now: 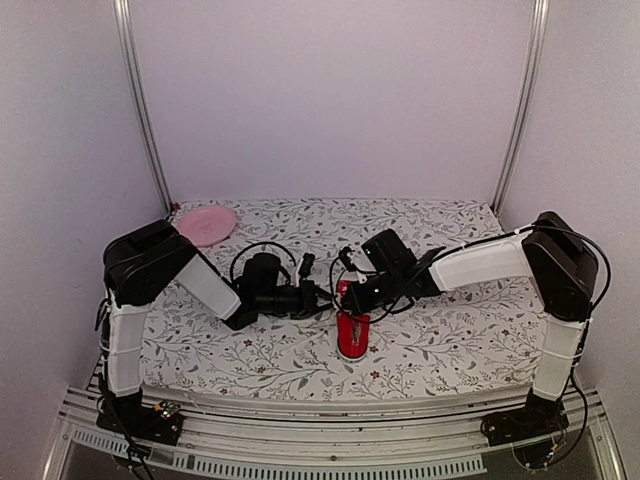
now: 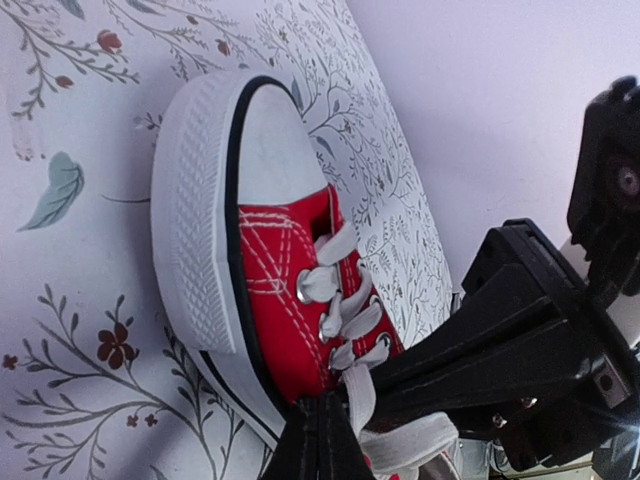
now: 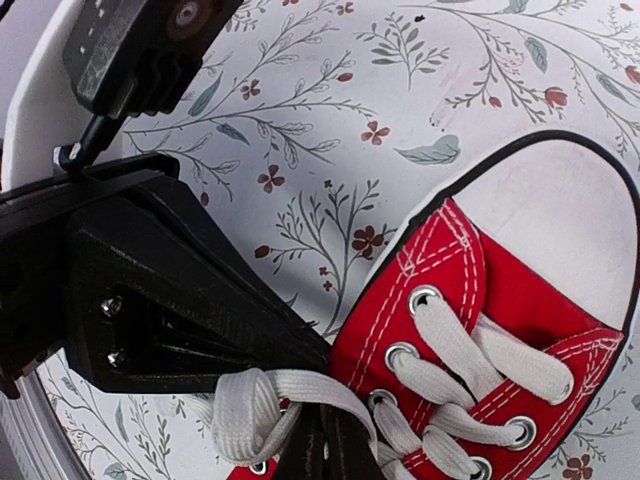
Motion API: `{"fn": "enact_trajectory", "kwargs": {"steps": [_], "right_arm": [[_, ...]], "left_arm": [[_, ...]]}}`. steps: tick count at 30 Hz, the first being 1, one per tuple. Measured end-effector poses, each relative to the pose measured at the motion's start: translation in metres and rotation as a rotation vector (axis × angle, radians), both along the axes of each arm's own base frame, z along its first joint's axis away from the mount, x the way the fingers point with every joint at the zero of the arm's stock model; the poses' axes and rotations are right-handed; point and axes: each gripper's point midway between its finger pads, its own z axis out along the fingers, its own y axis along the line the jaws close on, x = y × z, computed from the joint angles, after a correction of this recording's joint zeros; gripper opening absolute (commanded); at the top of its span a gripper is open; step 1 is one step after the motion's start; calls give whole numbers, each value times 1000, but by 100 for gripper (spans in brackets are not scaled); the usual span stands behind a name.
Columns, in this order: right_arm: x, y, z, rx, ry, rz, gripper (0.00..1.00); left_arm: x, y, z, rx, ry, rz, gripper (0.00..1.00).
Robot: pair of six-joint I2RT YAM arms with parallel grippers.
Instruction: Tie the shoes
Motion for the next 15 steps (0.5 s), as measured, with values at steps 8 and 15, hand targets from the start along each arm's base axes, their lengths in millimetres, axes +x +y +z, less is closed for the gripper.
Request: {"fn": "enact_trajectory", "kwargs": {"steps": [8, 15], "right_arm": [[-4, -15, 37, 16, -61, -30, 32], [-6, -19, 69, 55, -122, -19, 45]], "left_arm": [[0, -1, 0, 1, -7, 8, 0], [0, -1, 0, 2, -7, 9, 0]]}}
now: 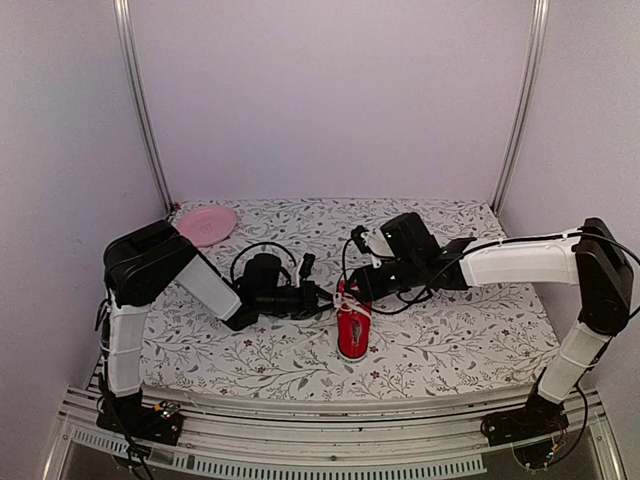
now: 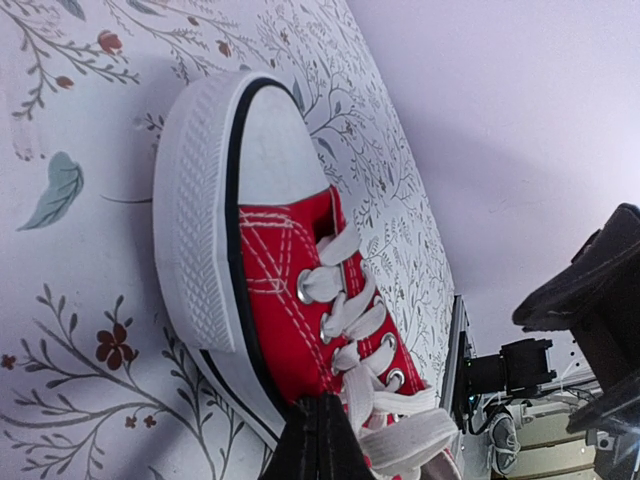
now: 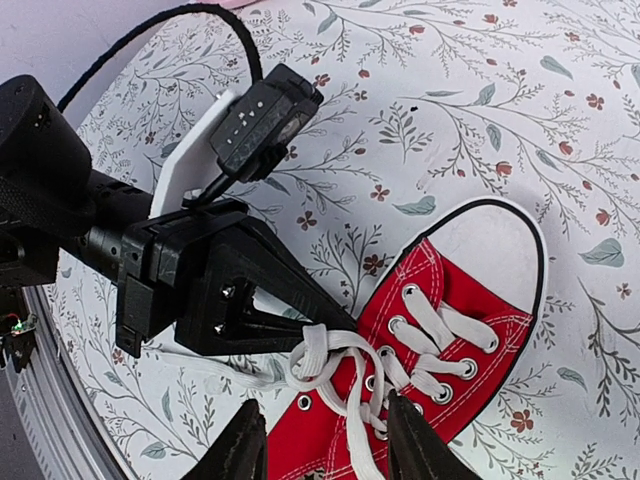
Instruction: Tie the shoes
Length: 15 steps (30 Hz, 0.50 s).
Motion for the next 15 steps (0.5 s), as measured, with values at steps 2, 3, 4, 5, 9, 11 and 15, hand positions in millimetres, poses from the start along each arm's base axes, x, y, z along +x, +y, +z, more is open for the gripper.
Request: {"fn": "enact_trajectory", "kwargs": {"steps": [2, 3, 4, 5, 9, 11, 15], "right_arm": [[0, 2, -2, -3, 3, 9, 46], [1, 4, -3, -4, 5, 16, 47], [2, 6, -5, -5, 8, 19, 47], [4, 10, -7, -4, 12, 25, 47], [10, 24, -19, -2, 34, 45, 48], [10, 26, -30, -11, 54, 53, 47], [6, 28, -50, -31, 96, 68, 29]], "left_arm": [[0, 0, 0, 0, 0, 0, 0], [0, 0, 0, 0, 0, 0, 0], [0, 0, 0, 0, 0, 0, 0], [0, 0, 0, 0, 0, 0, 0], [0, 0, 0, 0, -1, 0, 0], [0, 0, 0, 0, -1, 0, 0], [0, 0, 0, 0, -1, 1, 0]]}}
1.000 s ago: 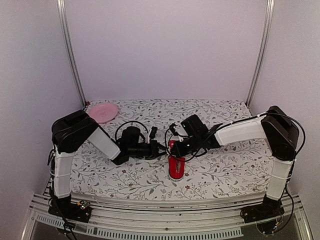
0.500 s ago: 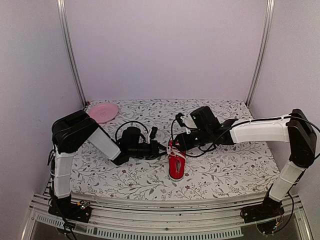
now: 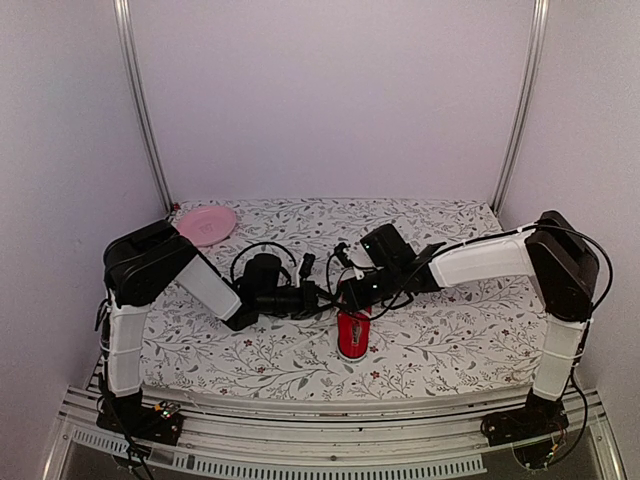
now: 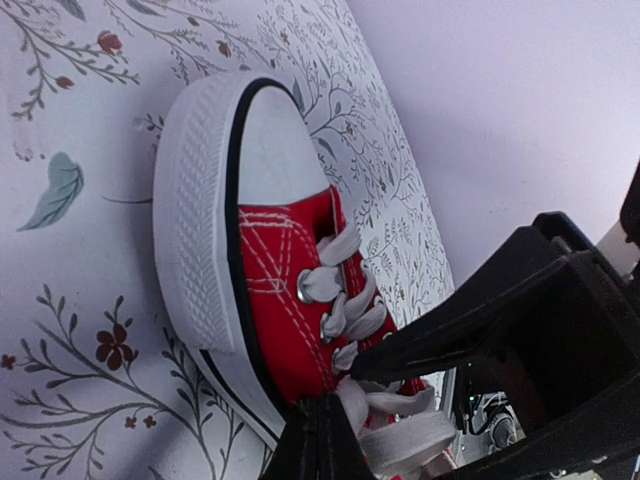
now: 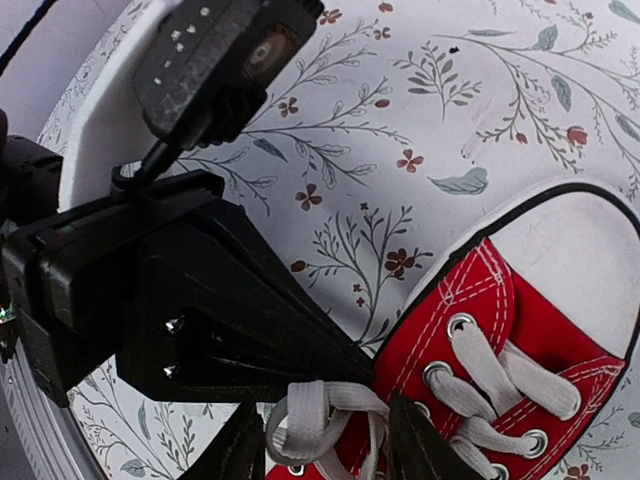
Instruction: Tie the shoes
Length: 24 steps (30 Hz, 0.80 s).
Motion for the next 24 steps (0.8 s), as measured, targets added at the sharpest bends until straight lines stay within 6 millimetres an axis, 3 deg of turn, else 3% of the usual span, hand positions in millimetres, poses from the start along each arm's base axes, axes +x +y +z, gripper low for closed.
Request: {"fn": "enact_trajectory", "kwargs": {"steps": [3, 6, 12, 16, 20, 24], "right_arm": [[-2, 1, -5, -1, 15, 8, 10], [-1, 4, -2, 17, 13, 7, 3], [5, -5, 20, 59, -9, -47, 3], [11, -27, 33, 83, -12, -104, 3], [15, -45, 28, 78, 2, -146, 3], [12, -62, 9, 47, 38, -180, 2]], "left_arm": [[0, 0, 0, 0, 0, 0, 0], [0, 0, 0, 1, -1, 3, 0], [1, 0, 0, 3, -3, 10, 0], [2, 1, -1, 8, -6, 16, 0], [3, 2, -1, 14, -11, 25, 0], [1, 8, 3, 27, -23, 54, 0]]}}
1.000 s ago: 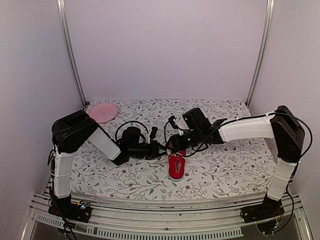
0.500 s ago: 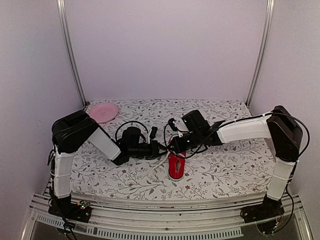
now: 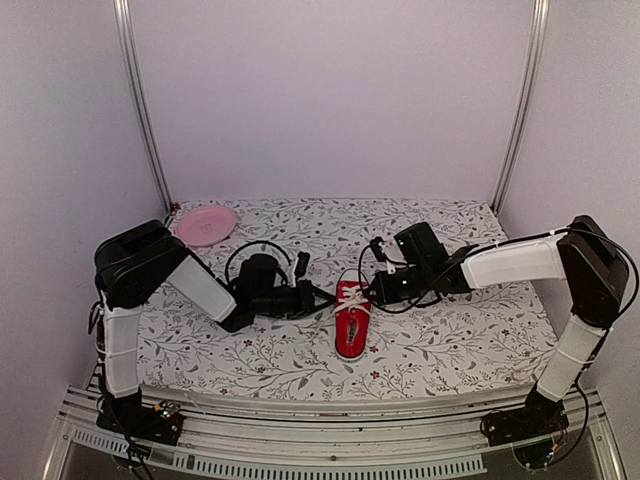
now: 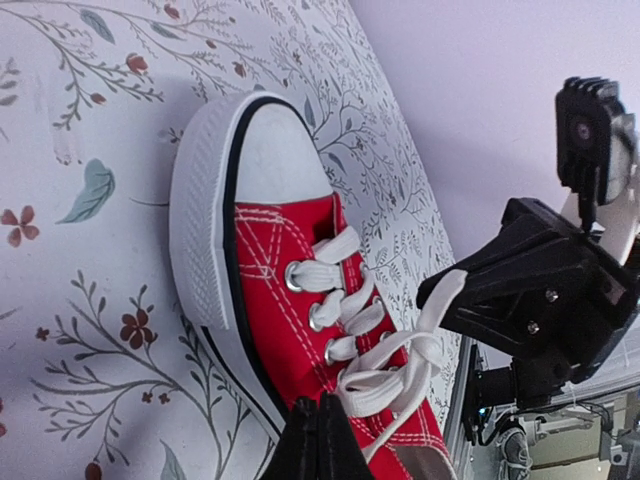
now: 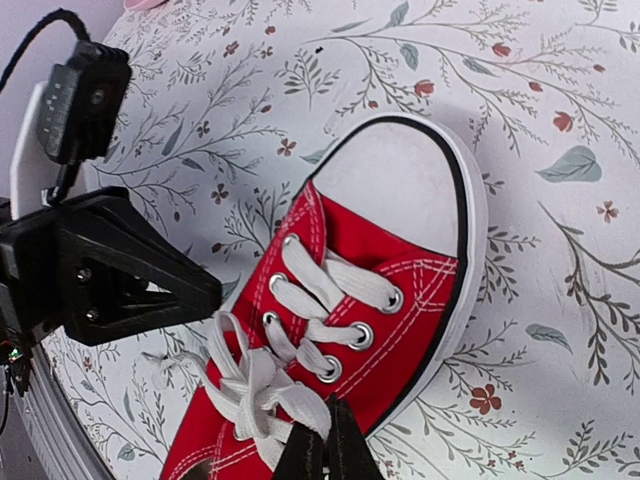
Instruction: Tie the shoes
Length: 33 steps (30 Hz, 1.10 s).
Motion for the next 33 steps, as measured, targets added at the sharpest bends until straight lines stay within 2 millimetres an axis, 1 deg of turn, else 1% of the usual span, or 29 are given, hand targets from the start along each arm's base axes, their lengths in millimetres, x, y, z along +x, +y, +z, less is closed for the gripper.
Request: {"fn": "enact_trajectory", "kwargs": {"steps": [5, 12, 13, 16, 19, 20, 24, 26, 29, 33], "right_arm": [[-3, -12, -11, -17, 25, -18, 2], [-5, -19, -12, -7, 34, -36, 3], [-6, -19, -11, -3, 35, -37, 2], [-8, -19, -11, 9, 39, -32, 3], [-8, -17, -10, 21, 41, -26, 2], [-8, -16, -10, 25, 41, -24, 2], [-8, -14, -7, 40, 39, -16, 2], [-9, -13, -7, 44, 39, -13, 2], [-9, -13, -7, 46, 40, -12, 2], [-9, -12, -6, 51, 37, -10, 2]], "left_arm": [[-1, 10, 9, 7, -19, 42, 0], [-4, 22, 1, 40, -8, 81, 0], [-5, 22, 1, 41, -9, 79, 1], [-6, 21, 2, 41, -16, 65, 15], [-6, 16, 6, 38, -34, 42, 26], [-5, 12, 11, 30, -43, 29, 27], [-1, -4, 32, -7, -99, -10, 31], [0, -10, 39, -21, -115, -22, 32], [2, -15, 40, -19, -115, -27, 34], [2, -15, 30, 8, -92, -26, 35]]}}
